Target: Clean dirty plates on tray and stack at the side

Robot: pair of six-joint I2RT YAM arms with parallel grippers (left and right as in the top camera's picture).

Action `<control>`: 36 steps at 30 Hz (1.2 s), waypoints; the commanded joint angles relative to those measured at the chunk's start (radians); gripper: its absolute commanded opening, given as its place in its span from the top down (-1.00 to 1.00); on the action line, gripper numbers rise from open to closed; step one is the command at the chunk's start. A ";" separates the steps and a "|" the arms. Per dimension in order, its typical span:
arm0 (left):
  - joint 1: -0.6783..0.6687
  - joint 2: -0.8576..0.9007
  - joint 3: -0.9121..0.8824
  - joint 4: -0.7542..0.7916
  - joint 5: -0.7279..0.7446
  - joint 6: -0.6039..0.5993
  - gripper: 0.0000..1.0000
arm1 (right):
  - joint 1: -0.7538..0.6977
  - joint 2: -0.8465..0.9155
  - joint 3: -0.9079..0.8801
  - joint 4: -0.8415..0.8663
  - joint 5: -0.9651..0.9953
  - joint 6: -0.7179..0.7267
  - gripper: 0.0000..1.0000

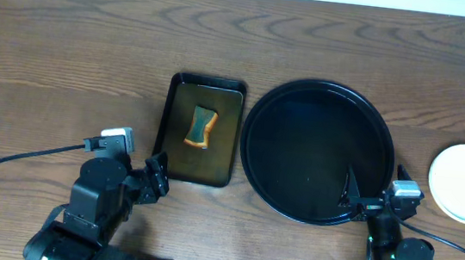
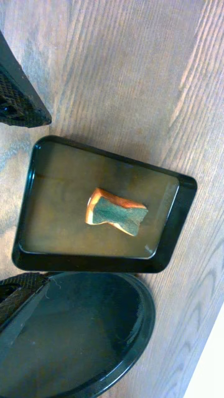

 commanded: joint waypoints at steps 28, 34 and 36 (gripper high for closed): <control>0.305 -0.521 -0.637 0.737 0.103 0.240 -0.51 | 0.005 -0.006 -0.001 -0.004 0.003 0.003 -0.99; 0.307 -0.529 -0.671 0.901 0.139 0.447 -0.52 | 0.005 -0.005 -0.001 -0.004 0.003 0.002 -0.99; 0.307 -0.529 -0.691 0.900 0.136 0.468 -0.51 | 0.005 -0.005 -0.001 -0.004 0.003 0.002 -0.99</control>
